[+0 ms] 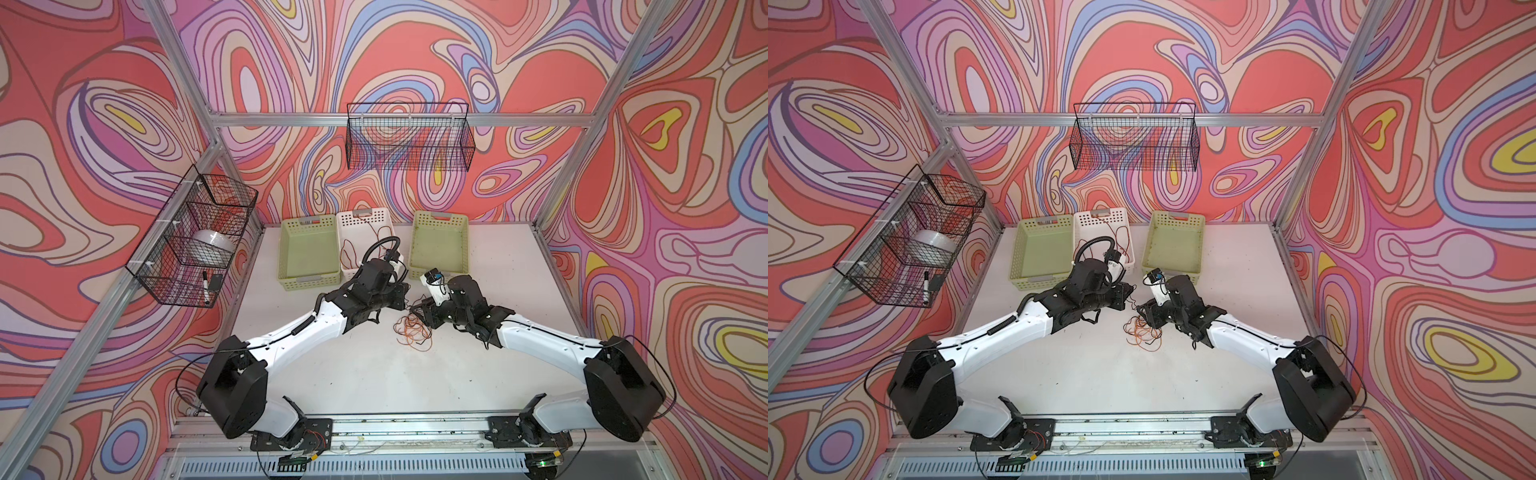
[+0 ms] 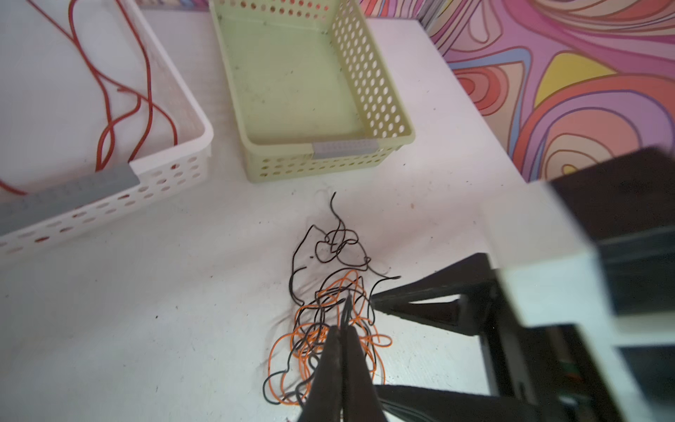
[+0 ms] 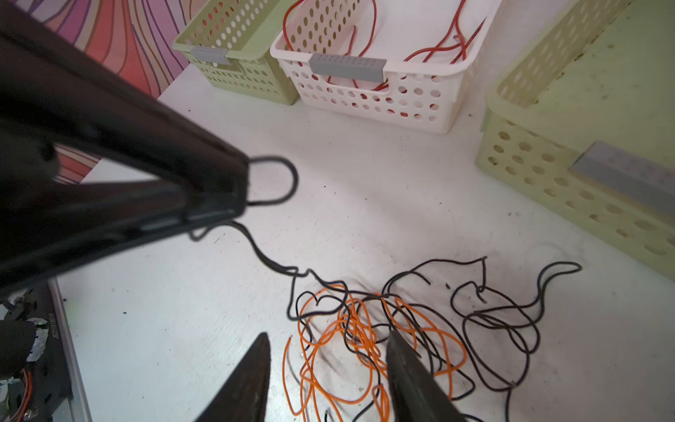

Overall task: Untangle the cables
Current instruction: 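Lift the black wire high above the pile with the left gripper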

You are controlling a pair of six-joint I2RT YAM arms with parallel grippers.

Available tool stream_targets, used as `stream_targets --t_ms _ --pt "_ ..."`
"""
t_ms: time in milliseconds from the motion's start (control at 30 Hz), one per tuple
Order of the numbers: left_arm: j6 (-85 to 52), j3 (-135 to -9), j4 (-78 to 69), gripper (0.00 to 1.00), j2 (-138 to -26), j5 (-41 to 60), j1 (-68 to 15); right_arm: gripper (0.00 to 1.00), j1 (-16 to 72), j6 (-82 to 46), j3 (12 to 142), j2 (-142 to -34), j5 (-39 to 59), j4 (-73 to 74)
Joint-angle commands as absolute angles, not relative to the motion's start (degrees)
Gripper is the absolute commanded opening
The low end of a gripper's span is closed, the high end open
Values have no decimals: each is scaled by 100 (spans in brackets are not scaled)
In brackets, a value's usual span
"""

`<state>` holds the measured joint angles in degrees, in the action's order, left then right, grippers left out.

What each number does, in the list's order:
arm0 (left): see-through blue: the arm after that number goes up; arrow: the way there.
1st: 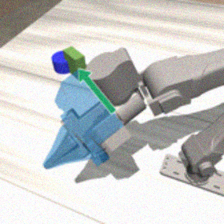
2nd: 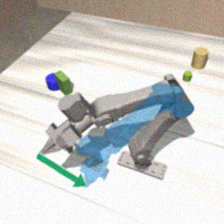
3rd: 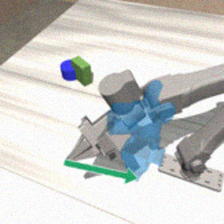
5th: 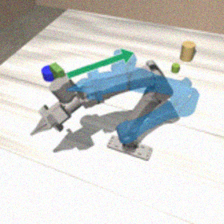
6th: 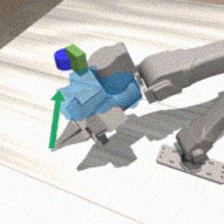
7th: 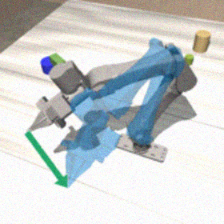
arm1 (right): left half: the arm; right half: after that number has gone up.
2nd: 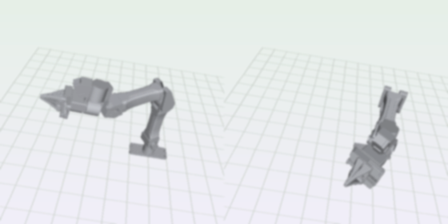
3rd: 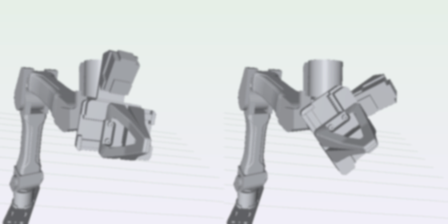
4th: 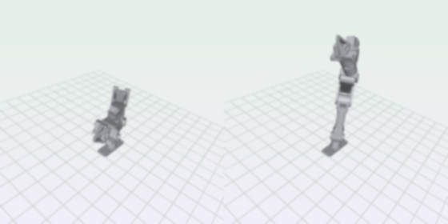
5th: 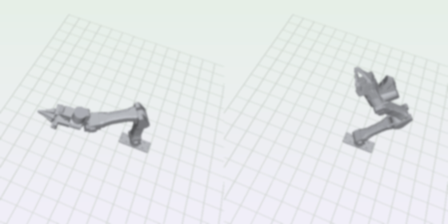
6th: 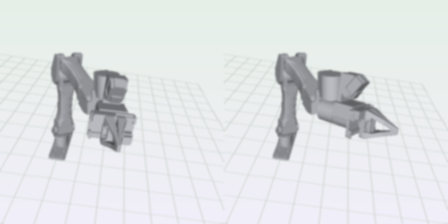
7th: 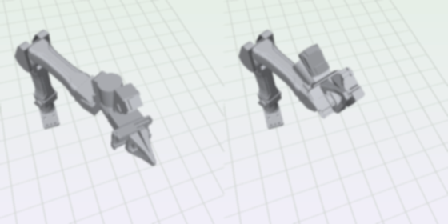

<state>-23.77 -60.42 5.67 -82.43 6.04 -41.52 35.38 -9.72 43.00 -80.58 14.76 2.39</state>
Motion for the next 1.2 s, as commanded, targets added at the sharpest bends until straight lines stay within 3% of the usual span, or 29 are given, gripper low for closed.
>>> stream_targets --t_ms 0,533,833,1167 --pt "-1992 -6067 182 0 -7997 660 -4305 54 3560 -885 3924 -7930 1624 951" --pt "-1698 -7292 403 0 -7761 707 -4781 50 3560 -1488 3707 -8681 996 1973" --pt "-1415 -8058 717 0 -7778 482 -4781 34 3562 -1898 3597 -9496 1239 2414" --pt "-524 -9921 1818 0 -8165 53 -4762 19 3563 -2272 3499 -10012 1285 2498"
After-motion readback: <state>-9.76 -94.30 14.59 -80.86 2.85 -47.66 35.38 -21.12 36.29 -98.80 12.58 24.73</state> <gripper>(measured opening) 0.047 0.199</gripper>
